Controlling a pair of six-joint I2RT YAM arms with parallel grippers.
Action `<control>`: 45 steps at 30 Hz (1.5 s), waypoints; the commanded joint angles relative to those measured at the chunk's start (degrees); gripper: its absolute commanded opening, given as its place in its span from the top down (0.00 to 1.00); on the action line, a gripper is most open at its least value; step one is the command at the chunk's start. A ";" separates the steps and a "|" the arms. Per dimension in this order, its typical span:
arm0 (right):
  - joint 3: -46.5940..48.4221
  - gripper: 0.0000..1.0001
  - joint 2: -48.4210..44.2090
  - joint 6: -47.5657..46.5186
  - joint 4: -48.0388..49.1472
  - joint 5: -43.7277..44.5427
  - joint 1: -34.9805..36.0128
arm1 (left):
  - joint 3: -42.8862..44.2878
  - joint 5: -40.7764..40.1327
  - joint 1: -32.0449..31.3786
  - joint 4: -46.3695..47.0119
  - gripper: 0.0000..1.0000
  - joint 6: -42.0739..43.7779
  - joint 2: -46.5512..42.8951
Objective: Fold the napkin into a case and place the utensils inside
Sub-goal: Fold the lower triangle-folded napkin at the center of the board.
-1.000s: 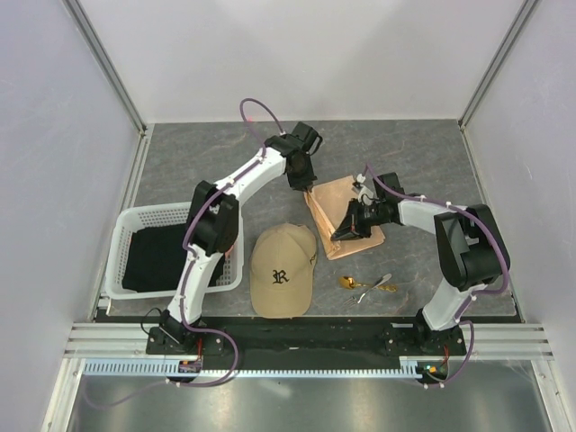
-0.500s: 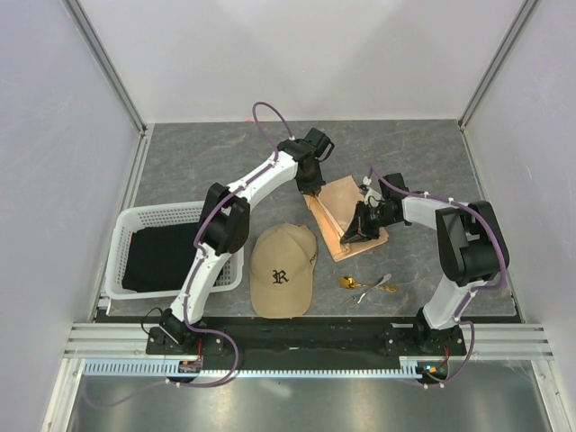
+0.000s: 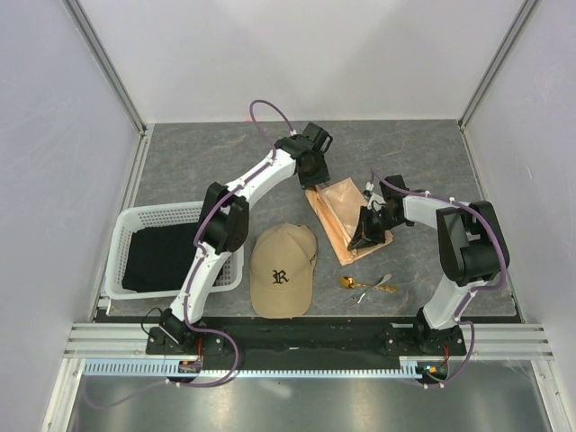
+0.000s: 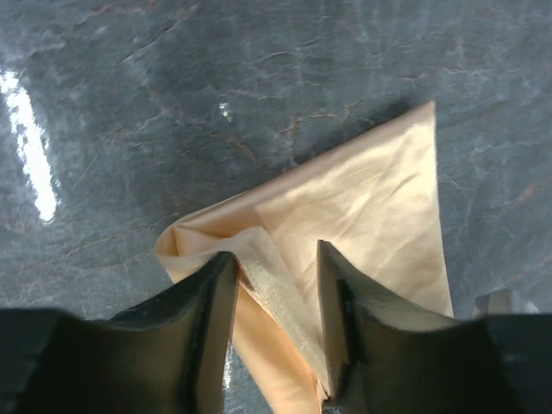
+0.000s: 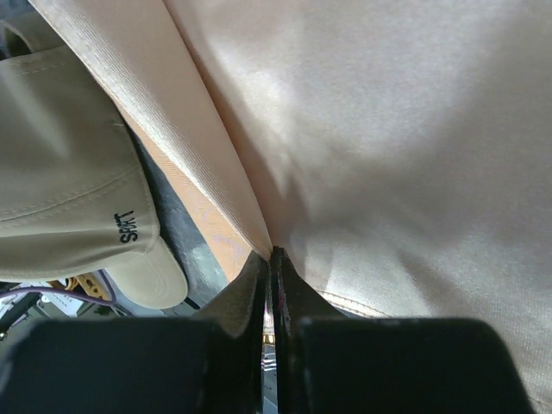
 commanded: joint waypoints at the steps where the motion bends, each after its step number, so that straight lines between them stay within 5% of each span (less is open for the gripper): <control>1: 0.84 0.92 -0.33 -1.01 -3.76 3.05 -0.83 | 2.41 6.72 1.16 4.66 0.36 1.92 -2.01; 7: 3.21 0.82 -0.68 -1.01 -5.17 4.02 -1.45 | -2.15 17.00 3.00 7.56 0.28 3.59 -8.42; 13: 8.22 0.56 -1.91 -2.50 -9.47 9.01 -1.54 | -7.17 30.28 7.31 10.29 0.31 5.26 -10.97; 24: 22.70 0.47 1.77 -4.62 -9.85 13.16 -0.31 | -14.65 32.74 10.21 10.38 0.70 9.04 -12.74; 29: 30.80 0.67 7.84 0.91 -4.76 13.08 3.20 | -13.07 34.76 10.91 10.38 0.79 7.90 -9.06; 33: 33.45 0.96 11.61 6.02 -1.05 13.25 6.28 | -12.19 34.24 11.00 10.46 0.83 7.99 -7.47; 45: 33.63 1.00 13.47 8.57 2.74 21.42 9.71 | -11.31 36.35 10.57 10.38 0.85 8.07 -4.04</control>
